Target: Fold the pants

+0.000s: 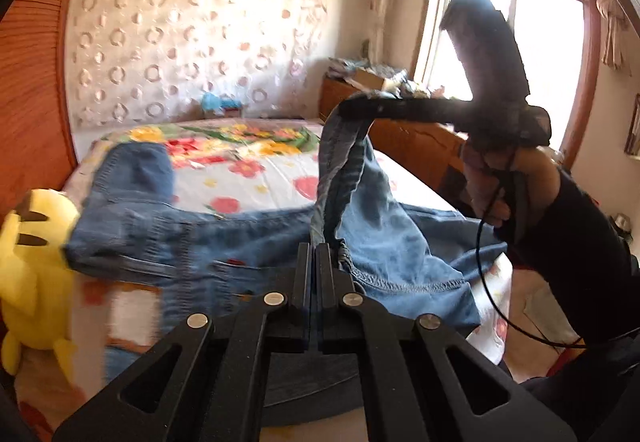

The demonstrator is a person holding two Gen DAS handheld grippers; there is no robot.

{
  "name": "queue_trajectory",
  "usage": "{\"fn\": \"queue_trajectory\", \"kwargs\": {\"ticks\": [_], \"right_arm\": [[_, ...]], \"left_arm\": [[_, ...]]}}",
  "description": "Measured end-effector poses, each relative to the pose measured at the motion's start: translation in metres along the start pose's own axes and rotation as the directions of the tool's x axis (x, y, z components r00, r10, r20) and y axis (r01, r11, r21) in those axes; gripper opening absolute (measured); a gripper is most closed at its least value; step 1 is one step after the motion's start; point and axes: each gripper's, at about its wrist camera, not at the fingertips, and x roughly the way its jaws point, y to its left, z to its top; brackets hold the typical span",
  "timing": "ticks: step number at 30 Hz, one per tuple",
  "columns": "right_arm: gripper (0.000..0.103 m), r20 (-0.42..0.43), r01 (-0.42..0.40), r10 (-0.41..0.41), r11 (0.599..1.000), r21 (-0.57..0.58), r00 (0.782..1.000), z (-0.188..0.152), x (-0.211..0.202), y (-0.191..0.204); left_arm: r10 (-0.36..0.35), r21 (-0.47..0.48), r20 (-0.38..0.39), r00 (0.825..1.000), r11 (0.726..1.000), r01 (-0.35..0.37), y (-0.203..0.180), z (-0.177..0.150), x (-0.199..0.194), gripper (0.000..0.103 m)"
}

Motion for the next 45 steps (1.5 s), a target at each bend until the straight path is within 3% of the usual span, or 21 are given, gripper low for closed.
{"fn": "queue_trajectory", "kwargs": {"ticks": [6,12,21,22,23,25,26,29,31,32,33,40,45], "right_arm": [[0.009,-0.005,-0.072,0.072,0.997,-0.034,0.997,0.024,0.05,0.01],[0.009,-0.059,-0.091,0.086,0.992,-0.085,0.995,0.03,0.106,0.022],[0.009,-0.158,-0.089,0.076,0.993,-0.077,0.985,0.036,0.174,0.042],[0.018,-0.165,-0.091,0.078,0.993,-0.072,0.983,0.036,0.178,0.044],[0.034,-0.168,-0.087,0.075,0.994,-0.066,0.983,0.036,0.176,0.043],[0.056,-0.159,-0.066,0.056,0.996,-0.064,0.986,0.036,0.166,0.04],[0.059,-0.147,-0.059,0.049,0.996,-0.06,0.988,0.036,0.163,0.038],[0.059,-0.106,-0.048,0.043,0.998,-0.041,0.993,0.031,0.142,0.027],[0.059,-0.081,-0.017,0.014,0.999,-0.034,0.997,0.023,0.122,0.016],[0.059,-0.07,-0.003,0.001,0.999,-0.034,0.998,0.018,0.11,0.008],[0.059,-0.066,0.013,-0.015,0.999,-0.036,0.998,0.012,0.1,0.003],[0.059,-0.098,0.178,-0.178,0.984,-0.011,0.979,-0.065,0.043,-0.043],[0.059,-0.145,0.244,-0.235,0.969,0.048,0.961,-0.114,0.029,-0.061]], "left_arm": [[0.097,-0.037,0.033,0.995,0.995,-0.096,0.037,0.0,-0.027,0.002],[0.18,-0.104,-0.018,0.983,0.978,-0.181,0.072,-0.022,-0.021,0.002],[0.188,-0.135,-0.103,0.977,0.97,-0.201,0.085,-0.047,-0.002,0.003],[0.19,-0.136,-0.114,0.975,0.969,-0.205,0.086,-0.049,-0.001,0.003],[0.194,-0.137,-0.121,0.974,0.968,-0.21,0.087,-0.052,-0.001,0.003],[0.199,-0.143,-0.133,0.971,0.966,-0.217,0.09,-0.055,0.002,0.003],[0.2,-0.147,-0.136,0.97,0.964,-0.219,0.092,-0.054,0.003,0.003],[0.206,-0.155,-0.143,0.968,0.961,-0.227,0.094,-0.054,0.004,0.003],[0.215,-0.148,-0.147,0.966,0.96,-0.236,0.094,-0.053,0.005,0.019],[0.215,-0.148,-0.141,0.966,0.961,-0.236,0.093,-0.052,0.005,0.033],[0.213,-0.147,-0.133,0.968,0.962,-0.232,0.092,-0.052,0.004,0.041],[0.215,-0.108,-0.09,0.973,0.969,-0.224,0.079,-0.046,0.011,0.041],[0.228,-0.074,-0.118,0.966,0.969,-0.238,0.075,-0.046,0.025,0.036]]}}
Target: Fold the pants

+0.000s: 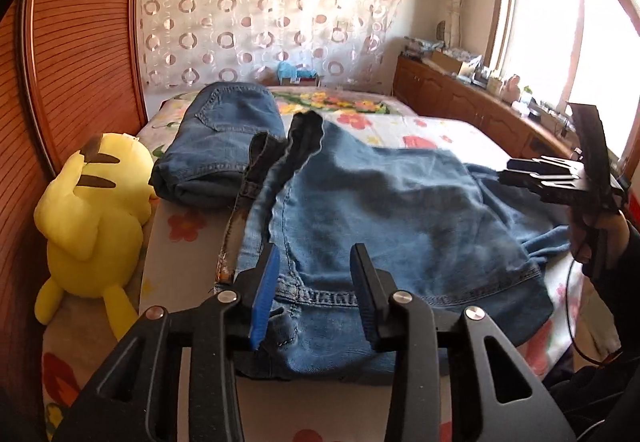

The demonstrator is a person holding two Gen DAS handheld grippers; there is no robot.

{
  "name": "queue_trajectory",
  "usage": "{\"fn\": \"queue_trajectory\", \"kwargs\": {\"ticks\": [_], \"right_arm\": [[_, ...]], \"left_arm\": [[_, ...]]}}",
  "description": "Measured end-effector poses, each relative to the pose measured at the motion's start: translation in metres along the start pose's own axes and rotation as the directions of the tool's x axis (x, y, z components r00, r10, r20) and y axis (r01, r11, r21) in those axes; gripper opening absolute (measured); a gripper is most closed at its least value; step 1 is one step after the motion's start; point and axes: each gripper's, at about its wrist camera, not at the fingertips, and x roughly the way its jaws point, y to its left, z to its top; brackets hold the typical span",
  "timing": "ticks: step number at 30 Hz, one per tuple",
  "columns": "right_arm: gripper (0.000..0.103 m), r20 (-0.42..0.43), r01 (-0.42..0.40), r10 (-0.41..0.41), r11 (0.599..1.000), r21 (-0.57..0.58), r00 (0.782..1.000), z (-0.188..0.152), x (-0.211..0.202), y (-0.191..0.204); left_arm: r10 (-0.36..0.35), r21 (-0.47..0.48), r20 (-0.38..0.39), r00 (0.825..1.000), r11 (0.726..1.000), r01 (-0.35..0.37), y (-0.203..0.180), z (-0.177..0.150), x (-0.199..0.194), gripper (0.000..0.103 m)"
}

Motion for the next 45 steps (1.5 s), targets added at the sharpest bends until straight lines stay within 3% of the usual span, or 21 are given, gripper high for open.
{"fn": "queue_trajectory", "kwargs": {"ticks": [9,12,15,18,33,37,45], "right_arm": [[0.059,-0.037,0.046,-0.043,0.996,0.076,0.998,-0.037,0.01,-0.014],[0.059,-0.056,0.062,-0.057,0.995,0.08,0.997,-0.04,0.018,-0.014],[0.059,-0.06,0.062,-0.057,0.995,0.075,0.997,-0.042,0.021,-0.015],[0.059,-0.066,0.067,-0.063,0.996,0.066,0.996,-0.044,0.025,-0.016],[0.059,-0.067,0.061,-0.057,0.996,0.058,0.996,-0.05,0.037,-0.015],[0.059,-0.079,0.055,-0.051,0.997,0.055,0.996,-0.05,0.041,-0.016],[0.059,-0.08,0.053,-0.048,0.997,0.055,0.996,-0.051,0.042,-0.015]], "left_arm": [[0.089,0.009,-0.123,0.988,0.996,-0.088,0.01,-0.018,0.029,0.035],[0.087,0.013,-0.116,0.989,0.996,-0.086,0.012,-0.023,0.029,0.034],[0.08,0.003,-0.108,0.991,0.997,-0.08,0.015,-0.026,0.025,0.019],[0.071,-0.007,-0.106,0.992,0.997,-0.072,0.018,-0.028,0.023,0.012],[0.102,0.026,-0.143,0.984,0.995,-0.099,0.016,-0.036,0.031,0.011],[0.088,0.008,-0.129,0.988,0.996,-0.087,0.019,-0.037,0.029,0.006],[0.083,-0.016,-0.07,0.994,0.996,-0.085,0.029,-0.027,-0.002,0.005]]}}
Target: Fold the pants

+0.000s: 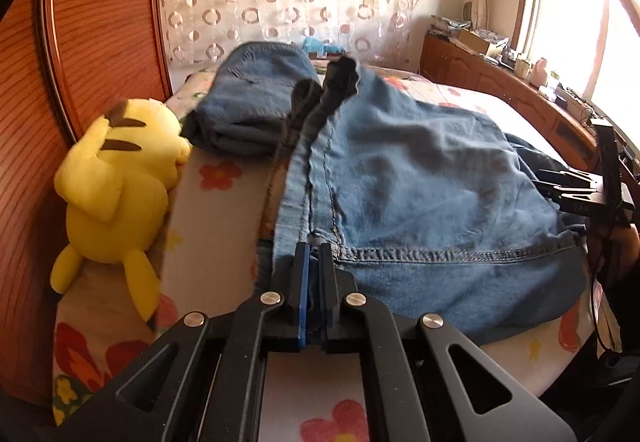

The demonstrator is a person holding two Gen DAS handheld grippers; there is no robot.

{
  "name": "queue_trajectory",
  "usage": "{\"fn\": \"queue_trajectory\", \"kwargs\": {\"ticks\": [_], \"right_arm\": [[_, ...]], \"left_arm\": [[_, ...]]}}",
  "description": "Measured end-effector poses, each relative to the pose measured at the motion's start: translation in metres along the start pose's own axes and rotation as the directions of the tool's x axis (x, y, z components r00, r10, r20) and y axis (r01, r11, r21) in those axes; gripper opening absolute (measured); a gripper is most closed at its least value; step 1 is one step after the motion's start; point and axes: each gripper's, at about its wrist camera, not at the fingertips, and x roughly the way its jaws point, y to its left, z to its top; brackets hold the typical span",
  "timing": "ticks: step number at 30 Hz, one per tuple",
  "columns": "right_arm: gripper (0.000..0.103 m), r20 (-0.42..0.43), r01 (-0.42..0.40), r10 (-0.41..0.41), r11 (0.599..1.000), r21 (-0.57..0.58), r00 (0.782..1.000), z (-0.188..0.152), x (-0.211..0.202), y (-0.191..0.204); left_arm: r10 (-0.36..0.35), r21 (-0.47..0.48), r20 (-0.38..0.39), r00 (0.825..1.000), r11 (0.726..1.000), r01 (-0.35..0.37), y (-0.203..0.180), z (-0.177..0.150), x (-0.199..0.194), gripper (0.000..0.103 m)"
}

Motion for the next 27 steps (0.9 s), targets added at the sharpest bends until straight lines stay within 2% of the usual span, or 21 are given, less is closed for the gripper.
{"fn": "queue_trajectory", "kwargs": {"ticks": [13,14,15,16,18,20,21,23,27], "right_arm": [[0.059,0.0,0.001,-0.001,1.0,-0.002,1.0,-0.001,0.002,0.002],[0.059,0.0,0.001,-0.001,1.0,-0.002,1.0,-0.002,0.002,0.002],[0.059,0.0,0.001,-0.001,1.0,-0.002,1.0,-0.002,0.002,0.002],[0.059,0.0,0.002,-0.002,1.0,-0.002,1.0,-0.002,0.002,0.002],[0.059,0.001,0.0,0.0,1.0,-0.002,1.0,-0.002,0.001,0.001],[0.059,0.002,-0.001,0.001,1.0,0.0,1.0,-0.003,0.001,0.001],[0.059,0.002,-0.002,0.002,1.0,0.0,1.0,-0.003,0.001,0.001],[0.059,0.002,-0.002,0.002,1.0,0.0,1.0,-0.003,0.001,0.001],[0.059,0.002,-0.002,0.002,1.0,0.0,1.0,-0.004,0.001,0.001]], "left_arm": [[-0.006,0.008,0.014,1.0,1.0,0.006,-0.003,0.001,-0.005,0.005],[-0.009,0.011,0.015,1.0,1.0,0.009,-0.005,0.002,-0.005,0.009],[-0.014,0.018,0.018,1.0,1.0,0.014,-0.008,0.004,-0.005,0.019],[-0.019,0.022,0.021,1.0,1.0,0.019,-0.009,0.006,-0.006,0.024],[-0.032,0.036,0.032,0.999,0.999,0.031,-0.016,0.01,-0.005,0.047],[-0.051,0.043,0.03,0.998,0.998,0.05,-0.021,0.014,-0.001,0.055],[-0.066,0.044,0.022,0.998,0.997,0.065,-0.024,0.016,0.001,0.066],[-0.091,0.048,0.017,0.996,0.995,0.09,-0.033,0.021,0.009,0.075],[-0.13,0.061,0.014,0.991,0.99,0.129,-0.052,0.03,0.019,0.075]]}}
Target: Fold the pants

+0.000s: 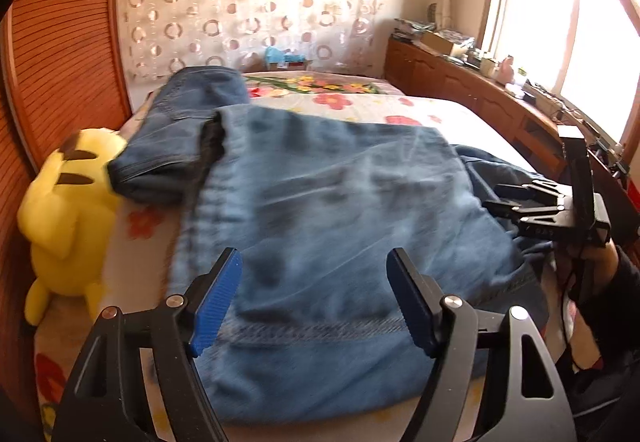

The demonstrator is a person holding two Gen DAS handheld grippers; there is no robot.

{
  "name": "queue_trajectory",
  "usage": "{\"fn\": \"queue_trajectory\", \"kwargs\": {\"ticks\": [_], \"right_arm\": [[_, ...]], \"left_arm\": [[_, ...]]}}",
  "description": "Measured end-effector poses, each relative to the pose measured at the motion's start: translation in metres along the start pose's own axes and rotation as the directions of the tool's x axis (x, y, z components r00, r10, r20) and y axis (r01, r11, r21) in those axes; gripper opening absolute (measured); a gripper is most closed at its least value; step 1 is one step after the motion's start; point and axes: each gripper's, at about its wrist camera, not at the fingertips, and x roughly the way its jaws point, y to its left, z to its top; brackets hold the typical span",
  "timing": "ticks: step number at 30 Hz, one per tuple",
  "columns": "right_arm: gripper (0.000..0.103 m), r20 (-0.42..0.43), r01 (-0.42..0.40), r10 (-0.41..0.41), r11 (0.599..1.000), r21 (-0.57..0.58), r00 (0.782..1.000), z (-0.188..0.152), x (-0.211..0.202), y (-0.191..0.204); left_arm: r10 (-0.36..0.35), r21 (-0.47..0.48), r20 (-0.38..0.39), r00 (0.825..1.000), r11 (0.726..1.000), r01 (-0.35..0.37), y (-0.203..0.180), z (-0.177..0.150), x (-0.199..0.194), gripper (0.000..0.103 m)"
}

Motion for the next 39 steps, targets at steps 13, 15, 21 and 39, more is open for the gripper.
{"fn": "queue_trajectory", "kwargs": {"ticks": [13,15,21,39], "right_arm": [[0.059,0.005,-0.015,0.015,1.0,0.007,1.0,-0.003,-0.001,-0.002],[0.059,0.006,-0.017,0.017,1.0,0.008,1.0,-0.004,-0.001,-0.002],[0.059,0.015,-0.016,0.016,1.0,0.013,1.0,-0.005,-0.002,-0.003],[0.051,0.076,0.201,-0.207,0.976,0.079,0.975,-0.033,-0.086,-0.12]], "left_arm": [[-0.034,0.074,-0.021,0.999,0.997,0.036,-0.047,0.025,0.029,0.075],[-0.035,0.083,-0.023,0.999,0.996,0.037,-0.052,0.026,0.032,0.075],[-0.043,0.102,-0.033,0.999,0.994,0.046,-0.059,0.027,0.039,0.075],[-0.069,0.107,-0.074,0.995,0.991,0.077,-0.077,0.018,0.054,0.075]]}}
